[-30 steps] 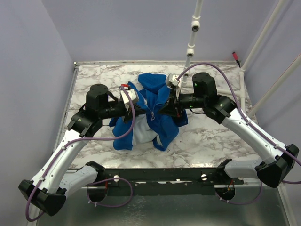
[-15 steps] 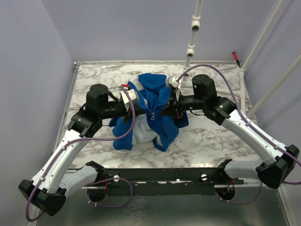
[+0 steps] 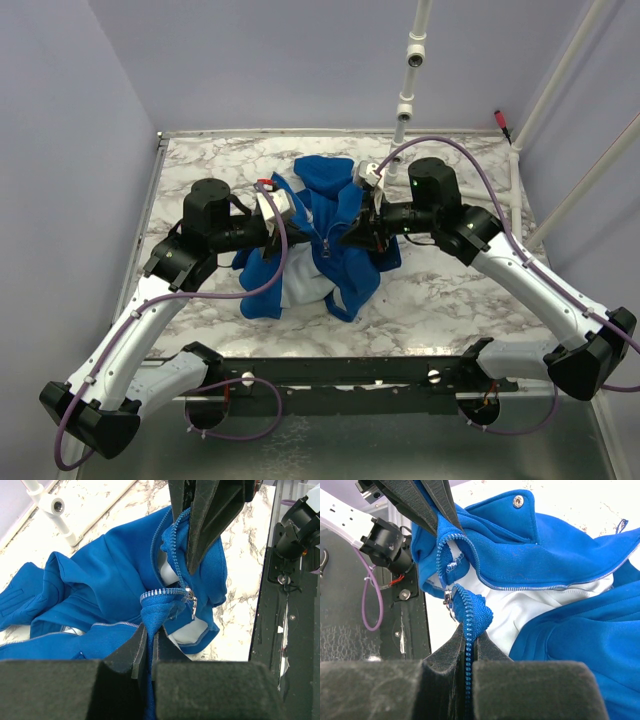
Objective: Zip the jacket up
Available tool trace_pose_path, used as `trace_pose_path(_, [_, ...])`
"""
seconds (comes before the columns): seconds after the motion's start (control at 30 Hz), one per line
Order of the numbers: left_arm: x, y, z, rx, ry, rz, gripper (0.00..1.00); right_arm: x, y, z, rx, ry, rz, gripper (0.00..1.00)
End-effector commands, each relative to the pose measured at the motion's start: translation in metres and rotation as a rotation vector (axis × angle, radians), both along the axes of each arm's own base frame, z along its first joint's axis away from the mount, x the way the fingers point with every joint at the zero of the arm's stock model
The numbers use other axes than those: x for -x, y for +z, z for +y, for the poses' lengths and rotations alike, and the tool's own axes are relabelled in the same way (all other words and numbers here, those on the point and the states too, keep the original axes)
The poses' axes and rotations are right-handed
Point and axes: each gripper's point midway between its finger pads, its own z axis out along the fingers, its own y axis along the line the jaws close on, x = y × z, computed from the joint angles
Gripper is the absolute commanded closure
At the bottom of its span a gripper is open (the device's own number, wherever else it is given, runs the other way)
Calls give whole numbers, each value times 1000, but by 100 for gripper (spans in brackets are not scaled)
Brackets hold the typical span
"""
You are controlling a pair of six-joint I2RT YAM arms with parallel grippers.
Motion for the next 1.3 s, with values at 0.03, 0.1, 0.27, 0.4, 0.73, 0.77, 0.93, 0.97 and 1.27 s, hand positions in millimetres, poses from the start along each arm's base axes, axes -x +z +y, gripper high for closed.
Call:
trace_pose_path(0.03, [5,5,-1,11,-25,-25,100,3,22,5,-40,24,-32,99])
trace_pose_path(0.1, [5,5,-1,9,-27,-28,100,3,23,6,-43,28,-30,100])
trace_pose_path(0.27, [4,4,-1,5,-28,-31,100,3,25,7,-48,36,-26,99])
trace_pose_path(0.4, [5,3,-1,5,-29,-31,100,4,25,7,-48,37,-26,99])
trace_pose_path(0.73, [4,2,-1,0,-29,-29,100,5,30,5,-55,29,-38,99])
trace_pose_path(0.77, [4,1,-1,-1,-29,-28,100,4,32,5,-58,28,-39,99])
trace_pose_path(0.93, [3,1,0,-4,-26,-33,100,4,29,5,-45,28,-35,99])
trace_pose_path(0.97, [3,2,0,-3,-25,-35,100,3,24,4,-33,24,-29,99])
trace_pose_path(1.27, [0,6,-1,-3,-18,-46,100,5,4,-1,8,11,0,99])
